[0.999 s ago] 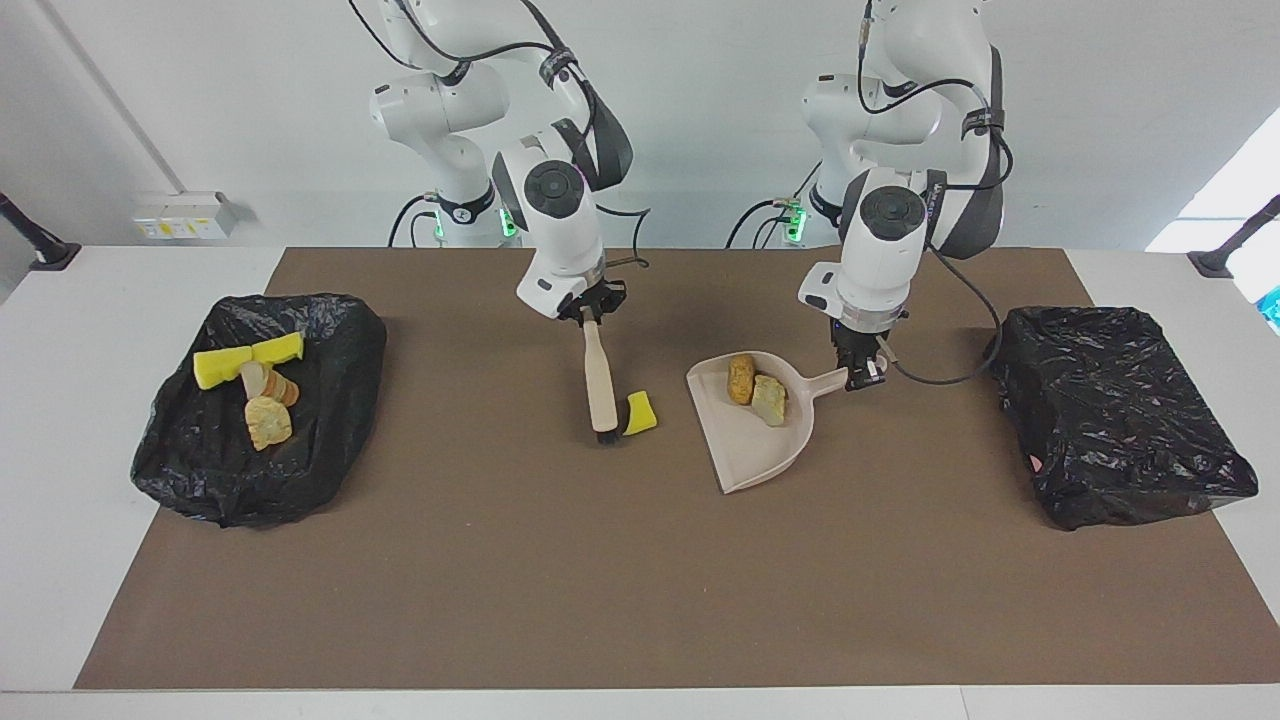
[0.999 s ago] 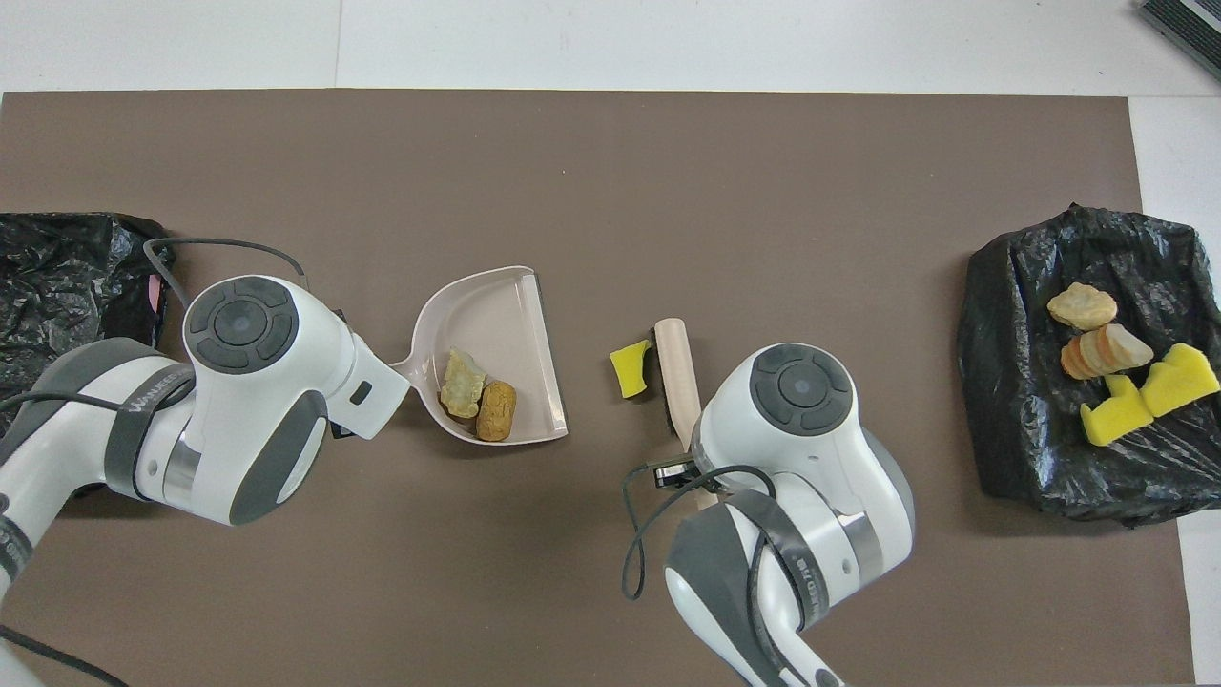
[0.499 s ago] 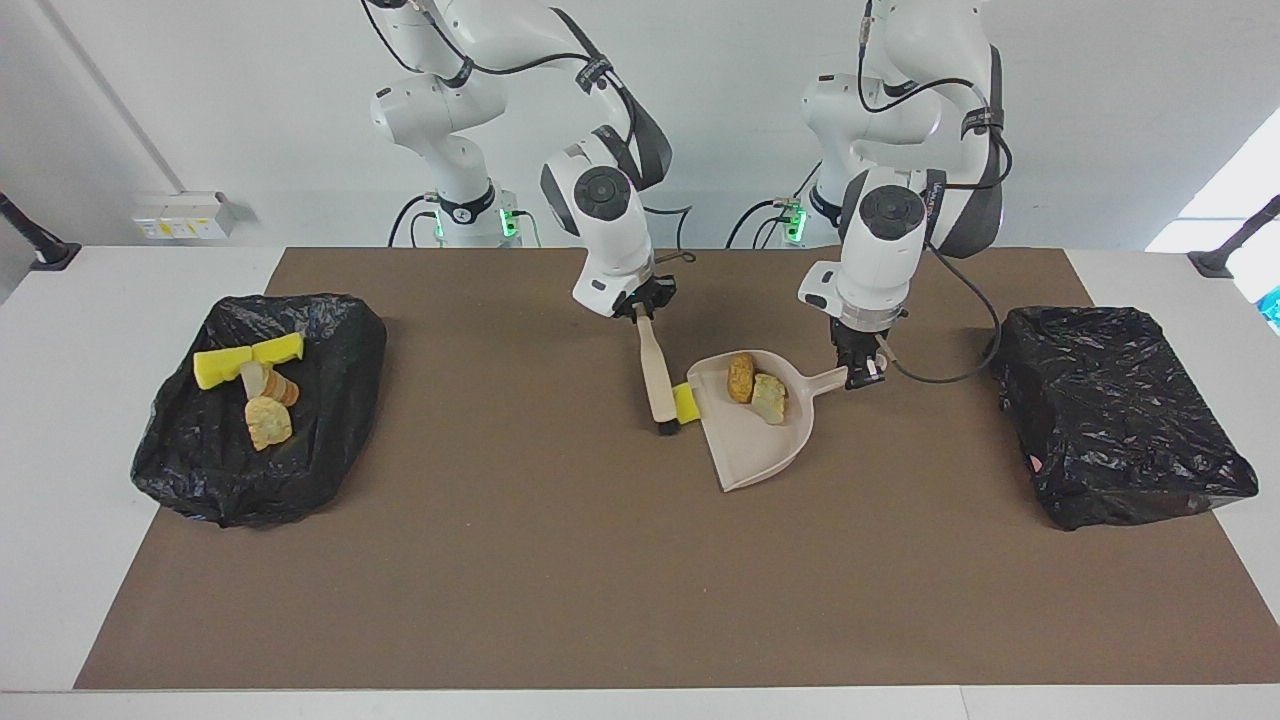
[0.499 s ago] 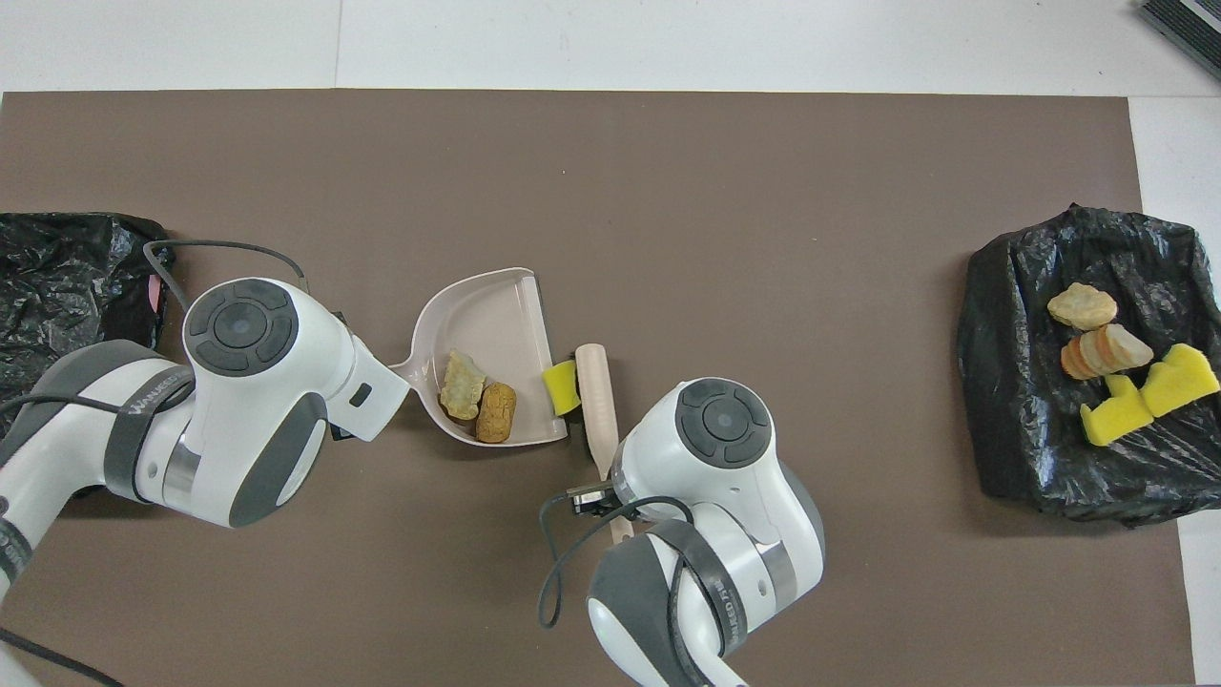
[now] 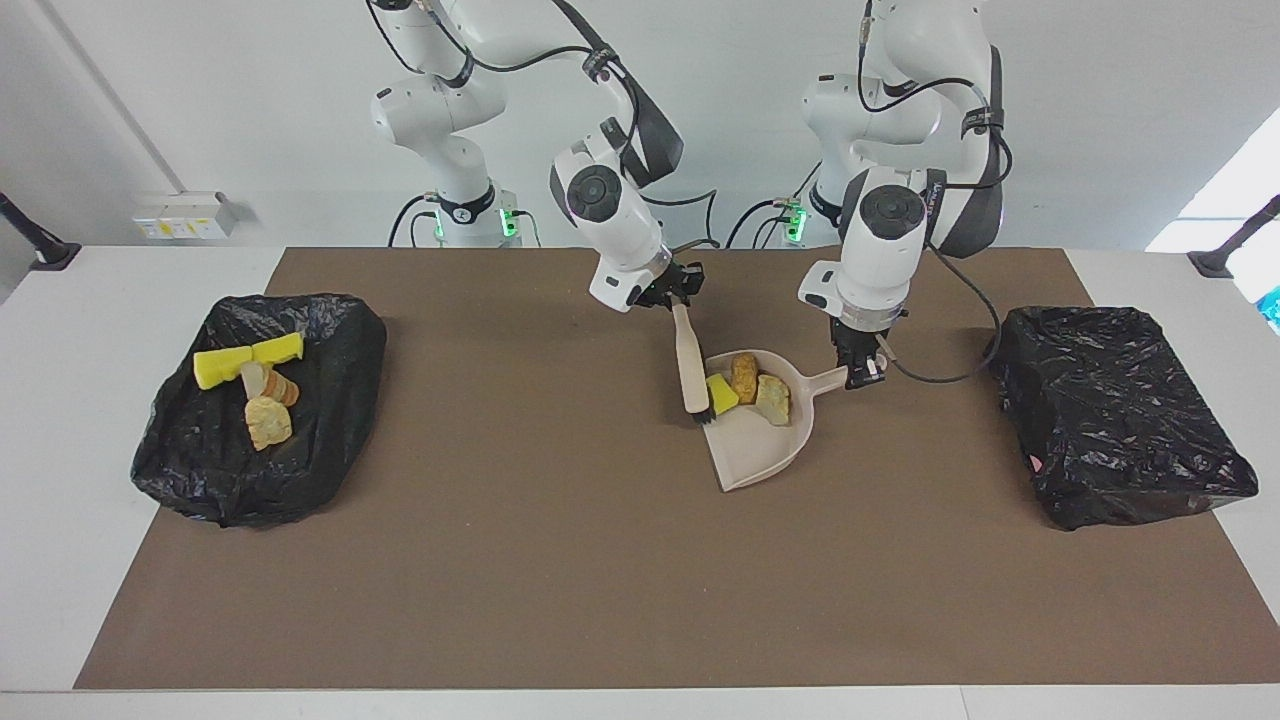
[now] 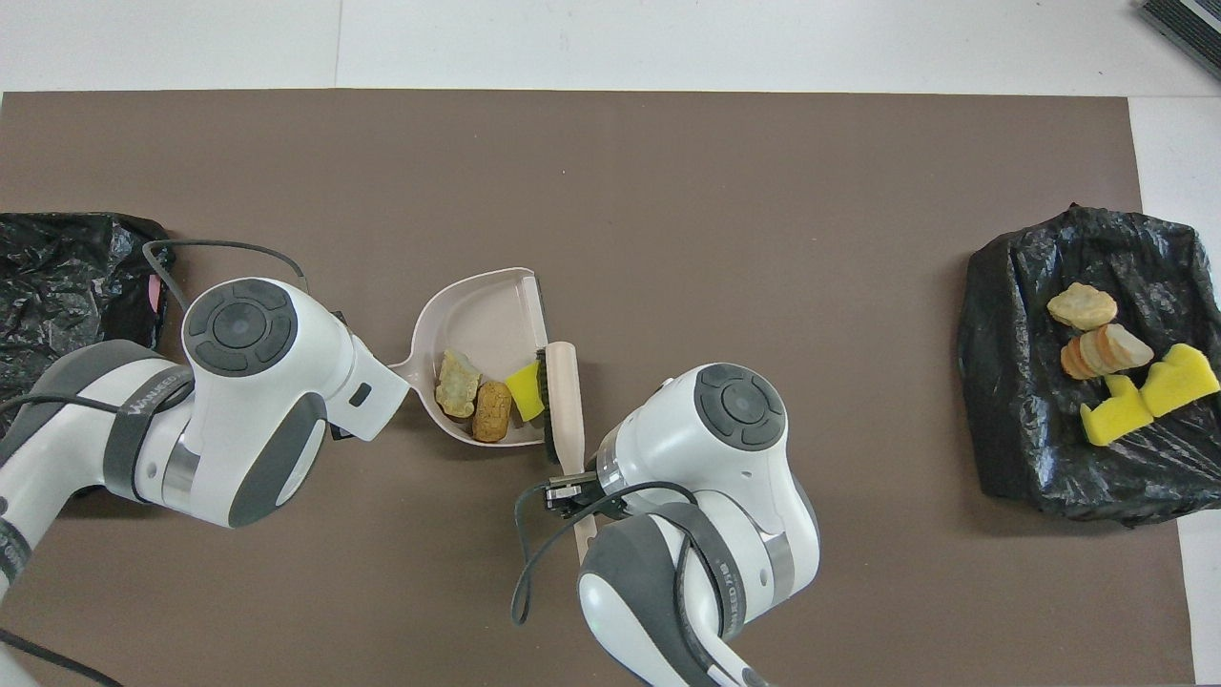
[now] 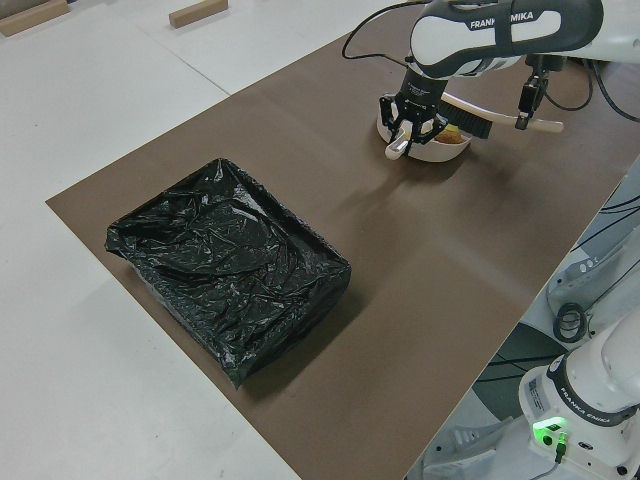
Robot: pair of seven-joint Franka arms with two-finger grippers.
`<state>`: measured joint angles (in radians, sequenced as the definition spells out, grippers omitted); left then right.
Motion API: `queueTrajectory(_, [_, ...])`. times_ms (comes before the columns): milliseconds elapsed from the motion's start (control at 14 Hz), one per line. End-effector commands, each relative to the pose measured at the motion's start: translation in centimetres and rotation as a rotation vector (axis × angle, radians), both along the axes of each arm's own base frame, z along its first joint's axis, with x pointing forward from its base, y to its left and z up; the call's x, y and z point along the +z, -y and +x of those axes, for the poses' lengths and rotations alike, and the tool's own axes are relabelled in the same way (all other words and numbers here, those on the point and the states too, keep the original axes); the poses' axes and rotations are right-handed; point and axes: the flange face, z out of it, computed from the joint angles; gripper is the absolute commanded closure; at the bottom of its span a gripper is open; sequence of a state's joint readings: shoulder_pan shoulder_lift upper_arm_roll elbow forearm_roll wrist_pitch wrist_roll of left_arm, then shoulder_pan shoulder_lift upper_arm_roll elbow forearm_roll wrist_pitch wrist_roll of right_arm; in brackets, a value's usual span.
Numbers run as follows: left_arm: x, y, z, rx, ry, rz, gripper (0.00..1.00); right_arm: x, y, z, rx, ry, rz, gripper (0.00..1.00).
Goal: Sweep and dump trash in bin
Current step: 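Sweep the remaining sponge into the dustpan with the right gripper's brush, then tip the dustpan into the bag while the right gripper sets down the brush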
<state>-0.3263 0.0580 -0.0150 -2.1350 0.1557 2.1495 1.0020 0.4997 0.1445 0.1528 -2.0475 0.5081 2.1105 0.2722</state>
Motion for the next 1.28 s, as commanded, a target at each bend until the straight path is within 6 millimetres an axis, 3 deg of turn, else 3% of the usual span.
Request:
queueTrajectory(0, [1.0, -0.5, 0.0, -0.005, 0.027, 0.004, 1.00, 3.4, 1.9, 0.1, 0.047, 0.022, -0.039, 1.00])
queueTrajectory(143, [1.7, -1.1, 0.3, 0.005, 0.037, 0.001, 1.00, 5.1, 2.7, -0.4, 0.072, 0.032, -0.073, 1.00])
queueTrajectory(357, [2.5, -2.6, 0.8, 0.023, 0.045, 0.000, 1.00, 5.4, 2.4, -1.1, 0.061, 0.034, -0.094, 1.00])
queueTrajectory(499, [4.3, -4.5, 0.8, 0.026, 0.053, -0.004, 1.00, 5.7, 1.8, -2.9, 0.059, 0.051, -0.146, 1.00])
queueTrajectory(713, [6.9, -9.0, 0.3, 0.047, 0.020, -0.014, 1.00, 5.7, 0.3, -6.8, 0.031, 0.066, -0.214, 1.00])
queueTrajectory(856, [8.2, -13.1, -0.2, 0.024, -0.013, -0.009, 1.00, 5.9, -1.2, -9.2, 0.009, 0.077, -0.261, 1.00])
queueTrajectory(927, [9.1, -14.9, -0.4, 0.032, -0.022, -0.014, 1.00, 5.6, -3.3, -11.3, 0.024, 0.102, -0.296, 1.00])
queueTrajectory(1213, [12.6, -21.9, -0.9, 0.150, -0.092, -0.044, 1.00, 4.0, -7.4, -15.6, -0.024, 0.131, -0.330, 1.00])
